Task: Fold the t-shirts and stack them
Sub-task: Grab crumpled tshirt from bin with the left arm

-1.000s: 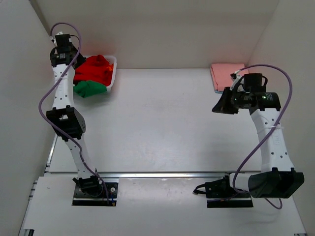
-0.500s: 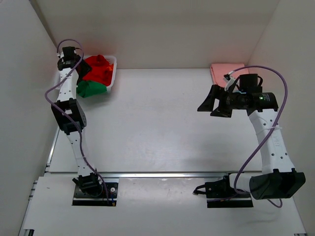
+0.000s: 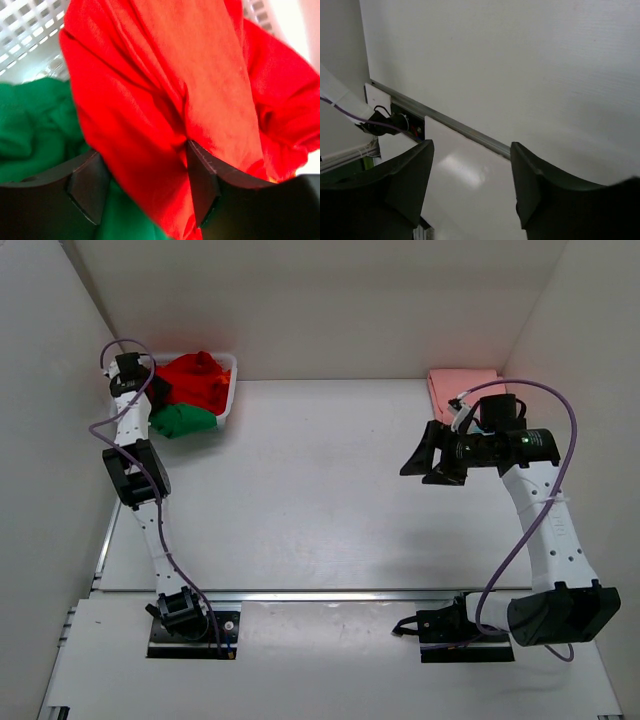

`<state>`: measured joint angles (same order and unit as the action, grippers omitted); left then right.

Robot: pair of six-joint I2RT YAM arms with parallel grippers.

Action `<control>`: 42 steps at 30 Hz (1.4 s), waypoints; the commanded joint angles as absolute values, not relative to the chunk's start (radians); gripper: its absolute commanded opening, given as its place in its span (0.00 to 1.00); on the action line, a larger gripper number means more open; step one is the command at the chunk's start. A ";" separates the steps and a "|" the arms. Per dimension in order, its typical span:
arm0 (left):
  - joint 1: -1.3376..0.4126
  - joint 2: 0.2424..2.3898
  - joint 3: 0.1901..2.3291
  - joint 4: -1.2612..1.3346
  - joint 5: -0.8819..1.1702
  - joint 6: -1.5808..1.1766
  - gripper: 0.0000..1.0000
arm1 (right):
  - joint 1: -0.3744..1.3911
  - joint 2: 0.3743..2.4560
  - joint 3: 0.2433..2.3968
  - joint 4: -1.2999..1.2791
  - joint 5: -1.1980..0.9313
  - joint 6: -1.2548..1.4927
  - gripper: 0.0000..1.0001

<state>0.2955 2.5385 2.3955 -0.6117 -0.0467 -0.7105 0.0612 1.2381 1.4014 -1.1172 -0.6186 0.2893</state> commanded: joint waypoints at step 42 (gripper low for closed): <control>0.032 1.985 2.474 -0.231 0.424 -0.964 0.00 | -0.103 1.203 1.401 -0.954 -0.621 0.210 0.00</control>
